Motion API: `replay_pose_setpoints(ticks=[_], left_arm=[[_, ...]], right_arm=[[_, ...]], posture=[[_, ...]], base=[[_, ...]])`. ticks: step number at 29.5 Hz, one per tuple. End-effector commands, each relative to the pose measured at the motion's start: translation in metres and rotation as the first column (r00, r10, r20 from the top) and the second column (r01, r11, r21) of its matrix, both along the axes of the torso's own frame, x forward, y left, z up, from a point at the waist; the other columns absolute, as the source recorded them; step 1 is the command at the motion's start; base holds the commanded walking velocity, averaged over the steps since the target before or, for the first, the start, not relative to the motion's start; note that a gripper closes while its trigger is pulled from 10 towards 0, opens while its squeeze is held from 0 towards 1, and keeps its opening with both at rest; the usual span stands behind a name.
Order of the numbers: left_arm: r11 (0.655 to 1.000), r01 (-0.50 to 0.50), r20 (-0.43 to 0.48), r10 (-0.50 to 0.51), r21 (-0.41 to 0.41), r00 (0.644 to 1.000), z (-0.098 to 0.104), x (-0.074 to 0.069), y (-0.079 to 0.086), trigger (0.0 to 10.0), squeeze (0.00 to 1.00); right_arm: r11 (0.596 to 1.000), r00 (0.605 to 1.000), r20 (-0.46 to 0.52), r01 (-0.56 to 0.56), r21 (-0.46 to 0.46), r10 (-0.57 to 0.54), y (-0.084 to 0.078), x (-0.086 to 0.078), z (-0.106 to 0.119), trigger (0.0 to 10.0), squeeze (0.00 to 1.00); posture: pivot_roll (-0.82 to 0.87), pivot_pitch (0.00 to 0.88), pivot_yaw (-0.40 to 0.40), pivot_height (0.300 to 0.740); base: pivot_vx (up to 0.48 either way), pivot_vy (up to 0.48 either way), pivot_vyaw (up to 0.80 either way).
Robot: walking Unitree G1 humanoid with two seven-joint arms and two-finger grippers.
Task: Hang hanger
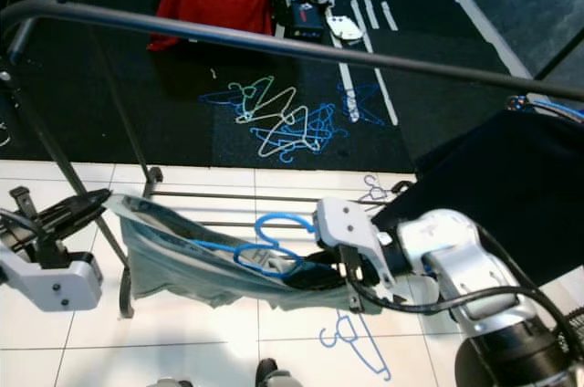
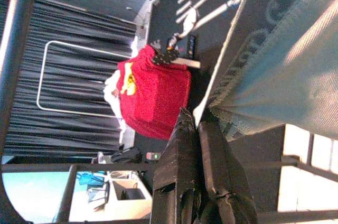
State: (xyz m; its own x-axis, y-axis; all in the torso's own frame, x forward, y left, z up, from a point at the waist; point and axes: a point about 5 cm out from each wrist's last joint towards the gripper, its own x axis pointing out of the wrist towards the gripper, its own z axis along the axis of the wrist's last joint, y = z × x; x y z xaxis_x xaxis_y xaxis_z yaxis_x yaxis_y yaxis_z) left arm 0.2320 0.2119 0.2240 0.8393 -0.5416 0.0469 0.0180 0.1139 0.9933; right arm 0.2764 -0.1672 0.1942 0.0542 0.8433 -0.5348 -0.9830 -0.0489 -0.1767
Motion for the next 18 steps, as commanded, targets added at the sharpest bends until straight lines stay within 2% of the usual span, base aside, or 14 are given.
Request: replay_pose_setpoints(ticks=[1, 3, 4, 6, 8, 10, 11, 12, 13, 14, 16, 17, 18], left_arm=[[0.996, 0.067, 0.016, -0.066, -0.052, 0.998, 0.003, -0.003, -0.011, 10.0, 0.00], [0.996, 0.067, 0.016, -0.066, -0.052, 0.998, 0.003, -0.003, -0.011, 10.0, 0.00], [0.982, 0.122, -0.007, -0.124, -0.143, 0.992, 0.004, -0.005, -0.026, 10.0, 0.00], [0.944, 0.181, -0.068, -0.207, -0.277, 0.976, 0.003, -0.009, -0.045, 10.0, 0.00], [0.944, 0.181, -0.068, -0.207, -0.277, 0.976, 0.003, -0.009, -0.045, 10.0, 0.00], [0.902, 0.201, -0.177, -0.285, -0.381, 0.942, -0.002, -0.014, -0.057, 10.0, 0.00], [0.902, 0.201, -0.177, -0.285, -0.381, 0.942, -0.002, -0.014, -0.057, 10.0, 0.00], [0.892, 0.202, -0.237, -0.316, -0.405, 0.919, -0.007, -0.017, -0.060, 10.0, 0.00], [0.892, 0.202, -0.237, -0.316, -0.405, 0.919, -0.007, -0.017, -0.060, 10.0, 0.00], [0.900, 0.198, -0.330, -0.337, -0.389, 0.882, -0.016, -0.022, -0.061, 10.0, 0.00], [0.900, 0.198, -0.330, -0.337, -0.389, 0.882, -0.016, -0.022, -0.061, 10.0, 0.00], [0.918, 0.159, -0.450, -0.323, -0.363, 0.833, -0.027, -0.024, -0.059, 10.0, 0.00], [0.918, 0.159, -0.450, -0.323, -0.363, 0.833, -0.027, -0.024, -0.059, 10.0, 0.00]], right_arm=[[0.999, 1.000, -0.007, -0.031, -0.025, 0.031, 0.002, 0.000, -0.003, 10.0, 0.00], [0.999, 1.000, -0.007, -0.031, -0.025, 0.031, 0.002, 0.000, -0.003, 10.0, 0.00], [0.999, 0.998, 0.015, -0.053, -0.007, 0.053, 0.011, 0.004, 0.000, 10.0, 0.00], [0.996, 0.995, 0.059, -0.087, 0.013, 0.086, 0.022, 0.010, 0.005, 10.0, 0.00], [0.996, 0.995, 0.059, -0.087, 0.013, 0.086, 0.022, 0.010, 0.005, 10.0, 0.00], [0.995, 0.991, 0.101, -0.093, 0.036, 0.089, 0.030, 0.015, 0.010, 10.0, 0.00], [0.995, 0.991, 0.101, -0.093, 0.036, 0.089, 0.030, 0.015, 0.010, 10.0, 0.00], [0.995, 0.989, 0.121, -0.090, 0.048, 0.084, 0.033, 0.017, 0.012, 10.0, 0.00], [0.995, 0.989, 0.121, -0.090, 0.048, 0.084, 0.033, 0.017, 0.012, 10.0, 0.00], [0.994, 0.987, 0.139, -0.088, 0.070, 0.077, 0.035, 0.019, 0.015, 10.0, 0.00], [0.994, 0.987, 0.139, -0.088, 0.070, 0.077, 0.035, 0.019, 0.015, 10.0, 0.00], [0.991, 0.984, 0.165, -0.089, 0.101, 0.071, 0.039, 0.021, 0.020, 10.0, 0.00], [0.991, 0.984, 0.165, -0.089, 0.101, 0.071, 0.039, 0.021, 0.020, 10.0, 0.00]], posture=[[0.04, 0.189, -0.059, 0.740], [0.04, 0.189, -0.059, 0.740], [0.04, 0.189, -0.057, 0.740], [0.03, 0.191, -0.055, 0.740], [0.03, 0.191, -0.055, 0.740], [0.03, 0.192, -0.053, 0.740], [0.03, 0.192, -0.053, 0.740], [0.03, 0.192, -0.053, 0.740], [0.03, 0.192, -0.053, 0.740], [0.03, 0.192, -0.051, 0.740], [0.03, 0.192, -0.051, 0.740], [0.03, 0.191, -0.050, 0.740], [0.03, 0.191, -0.050, 0.740]], base=[[0.000, 0.000, 0.00], [0.000, 0.000, 0.00], [0.000, 0.000, 0.00], [0.000, 0.000, 0.00], [0.000, 0.000, 0.00], [0.000, 0.000, 0.00], [0.000, 0.000, 0.00], [0.000, 0.000, 0.00], [0.000, 0.000, 0.00], [0.000, 0.000, 0.00], [0.000, 0.000, 0.00], [0.000, 0.000, 0.00], [0.000, 0.000, 0.00]])
